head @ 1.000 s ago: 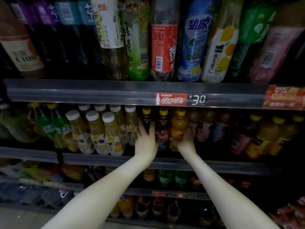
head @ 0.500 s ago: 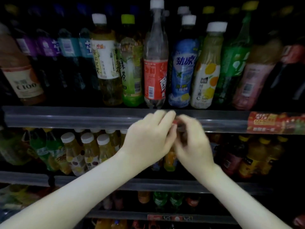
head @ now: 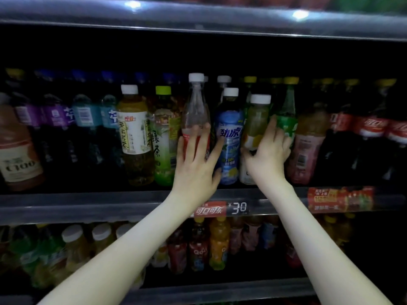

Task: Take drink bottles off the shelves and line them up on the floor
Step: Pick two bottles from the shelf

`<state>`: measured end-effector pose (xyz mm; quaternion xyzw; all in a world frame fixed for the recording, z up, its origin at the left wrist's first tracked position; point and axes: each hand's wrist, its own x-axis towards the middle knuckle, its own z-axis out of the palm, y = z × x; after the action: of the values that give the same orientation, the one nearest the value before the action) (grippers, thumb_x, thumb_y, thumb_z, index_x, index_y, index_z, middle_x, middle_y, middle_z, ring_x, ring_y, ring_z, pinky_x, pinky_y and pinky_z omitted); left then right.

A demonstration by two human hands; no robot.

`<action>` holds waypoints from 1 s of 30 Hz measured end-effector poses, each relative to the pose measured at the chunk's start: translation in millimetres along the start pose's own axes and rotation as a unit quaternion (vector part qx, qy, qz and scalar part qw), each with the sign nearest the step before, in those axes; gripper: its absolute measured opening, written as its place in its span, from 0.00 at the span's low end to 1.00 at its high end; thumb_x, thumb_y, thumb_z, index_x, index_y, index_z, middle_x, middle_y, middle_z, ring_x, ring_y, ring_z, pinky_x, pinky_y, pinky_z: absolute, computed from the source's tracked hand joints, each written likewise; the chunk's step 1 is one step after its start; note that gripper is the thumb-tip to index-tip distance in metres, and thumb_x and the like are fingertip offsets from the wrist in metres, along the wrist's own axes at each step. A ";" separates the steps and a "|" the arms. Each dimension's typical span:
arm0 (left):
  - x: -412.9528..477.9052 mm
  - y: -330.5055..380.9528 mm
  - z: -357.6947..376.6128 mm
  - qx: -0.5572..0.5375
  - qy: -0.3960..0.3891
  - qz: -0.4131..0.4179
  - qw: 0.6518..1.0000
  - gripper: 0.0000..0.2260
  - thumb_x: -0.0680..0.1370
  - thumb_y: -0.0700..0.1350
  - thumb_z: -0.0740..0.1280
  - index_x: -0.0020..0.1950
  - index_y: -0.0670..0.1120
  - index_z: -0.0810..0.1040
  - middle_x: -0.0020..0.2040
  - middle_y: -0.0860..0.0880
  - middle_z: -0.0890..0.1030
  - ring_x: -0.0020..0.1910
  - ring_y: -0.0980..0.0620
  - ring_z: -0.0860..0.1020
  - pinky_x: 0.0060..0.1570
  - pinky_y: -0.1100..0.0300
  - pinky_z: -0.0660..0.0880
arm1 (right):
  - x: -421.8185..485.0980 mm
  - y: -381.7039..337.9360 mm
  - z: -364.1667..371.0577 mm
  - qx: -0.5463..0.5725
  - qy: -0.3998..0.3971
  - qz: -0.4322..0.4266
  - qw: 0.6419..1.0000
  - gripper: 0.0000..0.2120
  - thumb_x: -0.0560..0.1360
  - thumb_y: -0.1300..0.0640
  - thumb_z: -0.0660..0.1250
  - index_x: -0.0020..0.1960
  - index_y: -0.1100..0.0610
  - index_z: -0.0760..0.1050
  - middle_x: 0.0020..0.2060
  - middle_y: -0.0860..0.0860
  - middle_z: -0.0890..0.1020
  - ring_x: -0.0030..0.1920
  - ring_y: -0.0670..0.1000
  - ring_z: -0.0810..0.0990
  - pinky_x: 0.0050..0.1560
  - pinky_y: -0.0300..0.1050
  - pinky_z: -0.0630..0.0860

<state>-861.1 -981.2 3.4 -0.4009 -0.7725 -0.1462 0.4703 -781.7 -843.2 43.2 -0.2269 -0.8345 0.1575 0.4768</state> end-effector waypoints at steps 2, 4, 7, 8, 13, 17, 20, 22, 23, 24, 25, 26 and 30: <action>0.2 0.0 1.2 -0.009 0.000 -0.003 1.000 0.33 0.71 0.49 0.70 0.74 0.47 0.66 0.75 0.37 0.59 0.75 0.37 0.51 0.71 0.38 0.50 | 3.6 -3.2 0.2 0.001 -0.015 0.018 1.000 0.42 0.72 0.54 0.69 0.77 0.60 0.49 0.69 0.61 0.62 0.67 0.60 0.59 0.63 0.54 0.58; 0.1 -0.3 0.5 -0.014 -0.007 -0.003 1.000 0.33 0.71 0.48 0.70 0.74 0.47 0.66 0.75 0.38 0.58 0.75 0.37 0.51 0.71 0.38 0.50 | 1.9 -5.6 -0.1 0.008 -0.008 0.025 1.000 0.42 0.68 0.55 0.72 0.75 0.60 0.53 0.68 0.61 0.61 0.66 0.60 0.59 0.63 0.54 0.59; -2.0 -3.5 -0.5 -0.024 -0.018 0.003 1.000 0.33 0.71 0.48 0.70 0.75 0.47 0.65 0.76 0.39 0.57 0.75 0.38 0.51 0.71 0.39 0.51 | -13.6 -4.1 -3.7 0.060 0.015 0.006 0.998 0.43 0.66 0.57 0.74 0.74 0.58 0.54 0.67 0.59 0.62 0.66 0.58 0.60 0.64 0.56 0.60; -2.8 -5.2 -1.8 -0.032 -0.017 0.007 0.999 0.33 0.71 0.48 0.70 0.75 0.48 0.64 0.76 0.39 0.57 0.76 0.38 0.51 0.71 0.39 0.52 | -20.2 -3.7 -7.5 0.107 0.006 0.000 0.994 0.43 0.67 0.58 0.73 0.74 0.56 0.53 0.66 0.57 0.64 0.65 0.58 0.63 0.64 0.56 0.64; -19.6 -4.8 -17.5 -0.170 0.012 0.043 0.984 0.42 0.73 0.50 0.70 0.77 0.52 0.45 0.76 0.41 0.52 0.77 0.41 0.49 0.73 0.40 0.48 | -51.5 -0.9 -29.1 0.229 0.001 0.058 0.972 0.33 0.70 0.56 0.74 0.69 0.51 0.61 0.55 0.48 0.76 0.52 0.47 0.76 0.46 0.28 0.69; -61.1 3.7 -26.1 -0.238 0.067 0.075 0.966 0.44 0.75 0.45 0.71 0.78 0.52 0.42 0.74 0.39 0.56 0.76 0.40 0.55 0.73 0.41 0.54 | -77.1 -10.5 -42.3 0.253 0.074 0.014 0.965 0.25 0.68 0.56 0.76 0.60 0.58 0.69 0.51 0.50 0.77 0.52 0.46 0.77 0.52 0.22 0.67; -102.7 2.3 -28.8 -0.271 0.074 0.047 0.959 0.35 0.75 0.42 0.69 0.74 0.48 0.51 0.72 0.38 0.59 0.74 0.40 0.60 0.71 0.43 0.60 | -103.9 -24.5 -52.0 0.273 0.051 -0.028 0.960 0.18 0.67 0.47 0.76 0.52 0.47 0.73 0.47 0.42 0.79 0.49 0.42 0.79 0.54 0.26 0.71; -139.7 -2.0 -28.7 -0.279 0.063 0.017 0.958 0.30 0.74 0.40 0.68 0.71 0.44 0.54 0.69 0.40 0.62 0.70 0.43 0.63 0.70 0.49 0.63 | -127.9 -39.9 -54.1 0.309 -0.020 -0.032 0.950 0.11 0.67 0.43 0.75 0.46 0.36 0.76 0.41 0.36 0.81 0.48 0.36 0.80 0.50 0.25 0.72; -161.3 -5.5 -28.2 -0.278 0.046 0.003 0.959 0.29 0.74 0.41 0.68 0.70 0.43 0.56 0.67 0.41 0.63 0.68 0.43 0.65 0.68 0.51 0.65 | -142.7 -47.1 -51.4 0.362 -0.049 -0.027 0.931 0.13 0.65 0.44 0.76 0.47 0.32 0.77 0.40 0.34 0.82 0.47 0.33 0.80 0.49 0.25 0.72; -183.4 -10.7 -27.2 -0.274 0.022 -0.012 0.962 0.28 0.74 0.41 0.67 0.69 0.44 0.57 0.66 0.42 0.64 0.66 0.43 0.66 0.66 0.52 0.66 | -158.2 -55.0 -46.4 0.441 -0.088 -0.002 0.893 0.17 0.62 0.45 0.77 0.48 0.32 0.78 0.42 0.33 0.82 0.48 0.32 0.80 0.49 0.27 0.74; -204.6 -18.1 -26.0 -0.263 -0.006 -0.028 0.964 0.27 0.73 0.42 0.67 0.68 0.44 0.59 0.65 0.43 0.65 0.64 0.43 0.67 0.64 0.51 0.67 | -174.1 -60.3 -38.6 0.478 -0.130 0.031 0.868 0.19 0.60 0.46 0.78 0.49 0.35 0.80 0.44 0.33 0.82 0.49 0.34 0.80 0.50 0.31 0.76; -223.9 -27.6 -24.9 -0.245 -0.039 -0.045 0.968 0.26 0.73 0.43 0.66 0.68 0.44 0.60 0.64 0.43 0.66 0.63 0.43 0.68 0.62 0.50 0.67 | -189.3 -64.1 -28.7 0.471 -0.157 0.042 0.867 0.21 0.58 0.46 0.77 0.50 0.40 0.81 0.45 0.34 0.83 0.50 0.36 0.81 0.50 0.34 0.77; -276.7 -71.0 -22.9 -0.092 -0.158 -0.099 0.978 0.32 0.68 0.43 0.73 0.68 0.44 0.65 0.65 0.40 0.66 0.61 0.40 0.67 0.61 0.47 0.66 | -239.7 -55.3 33.4 0.369 -0.268 0.111 0.883 0.25 0.62 0.56 0.80 0.54 0.42 0.73 0.46 0.31 0.81 0.51 0.34 0.78 0.51 0.27 0.73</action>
<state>-835.6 -1173.5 -207.6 -0.3818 -0.8562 -0.1969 0.2869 -717.3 -1018.3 -120.5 -0.0753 -0.7815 0.5607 0.2631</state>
